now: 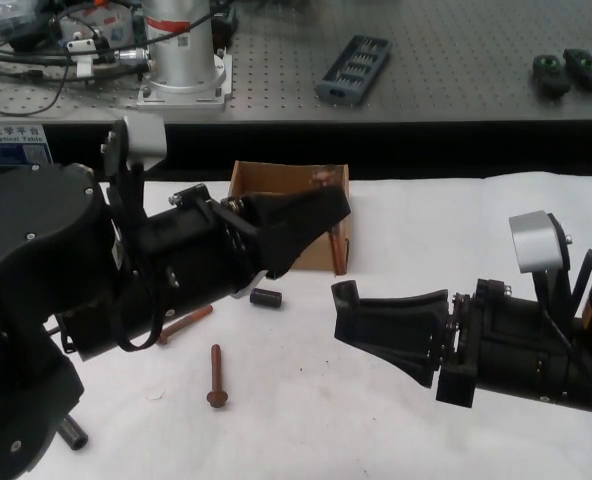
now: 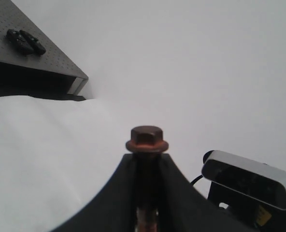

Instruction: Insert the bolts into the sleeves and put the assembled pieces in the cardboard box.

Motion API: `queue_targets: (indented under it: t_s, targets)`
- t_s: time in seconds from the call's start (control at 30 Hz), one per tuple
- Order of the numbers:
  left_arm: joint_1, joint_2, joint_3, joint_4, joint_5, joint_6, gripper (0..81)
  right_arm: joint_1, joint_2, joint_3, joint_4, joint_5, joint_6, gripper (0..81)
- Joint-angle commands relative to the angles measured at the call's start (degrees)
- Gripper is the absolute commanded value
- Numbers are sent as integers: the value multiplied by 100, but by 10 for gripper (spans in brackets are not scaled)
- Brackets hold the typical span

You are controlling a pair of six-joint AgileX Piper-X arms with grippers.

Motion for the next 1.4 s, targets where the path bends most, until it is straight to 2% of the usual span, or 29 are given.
queue_targets:
  t_s: [0.0,0.73,1.03,1.37]
  targets:
    - [-19,-25,-22,46,-51,132,6,-29,9,-10,-240,111,229,31]
    - [-19,-25,-22,43,-51,151,6,-29,9,-10,-247,-42,229,31]
    - [-19,-25,-22,43,-51,106,6,-29,9,-10,-713,35,229,31]
    - [-31,-25,-22,43,611,9,6,-29,9,-10,-715,50,229,31]
